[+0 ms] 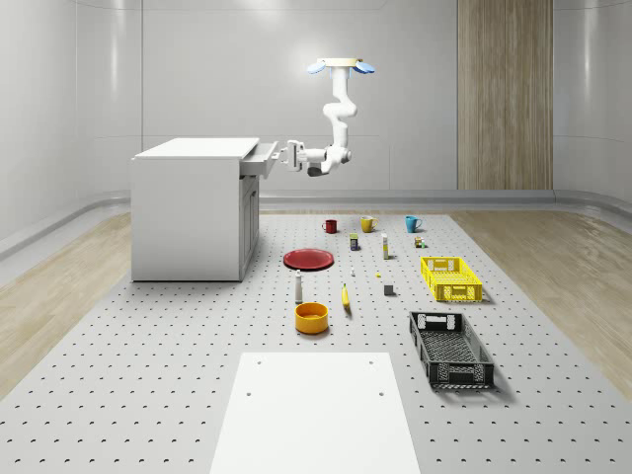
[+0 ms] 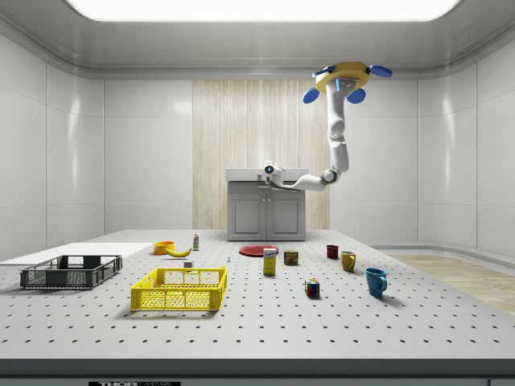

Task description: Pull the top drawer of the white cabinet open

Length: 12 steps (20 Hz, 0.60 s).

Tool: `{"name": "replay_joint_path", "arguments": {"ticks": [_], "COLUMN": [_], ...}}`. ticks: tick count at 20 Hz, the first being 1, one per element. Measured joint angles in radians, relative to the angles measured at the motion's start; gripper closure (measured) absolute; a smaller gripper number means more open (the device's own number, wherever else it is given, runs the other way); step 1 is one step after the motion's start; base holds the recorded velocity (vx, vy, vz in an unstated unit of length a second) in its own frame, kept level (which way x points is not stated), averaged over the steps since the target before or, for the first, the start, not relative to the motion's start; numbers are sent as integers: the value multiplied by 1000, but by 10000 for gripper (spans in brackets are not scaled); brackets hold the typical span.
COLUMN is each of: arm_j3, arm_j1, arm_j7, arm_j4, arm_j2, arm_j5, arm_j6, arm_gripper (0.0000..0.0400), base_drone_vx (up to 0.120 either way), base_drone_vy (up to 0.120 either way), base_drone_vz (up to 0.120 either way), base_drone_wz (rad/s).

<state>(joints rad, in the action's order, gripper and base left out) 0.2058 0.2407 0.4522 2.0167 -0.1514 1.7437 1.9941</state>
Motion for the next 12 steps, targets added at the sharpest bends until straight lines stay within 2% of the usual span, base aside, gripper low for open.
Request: {"name": "replay_joint_path", "arguments": {"ticks": [4, 12], "arm_j3": [-15, -65], "arm_j1": [2, -19], "arm_j7": [2, 7], "arm_j4": [12, 55], "arm_j2": [-11, -49], "arm_j5": [-7, -32], "arm_j6": [-19, -85], "arm_gripper": [98, 95], "base_drone_vx": [0, 0], "base_drone_vy": [0, 0], "base_drone_vz": [0, 0], "base_drone_wz": [0, 0]}}
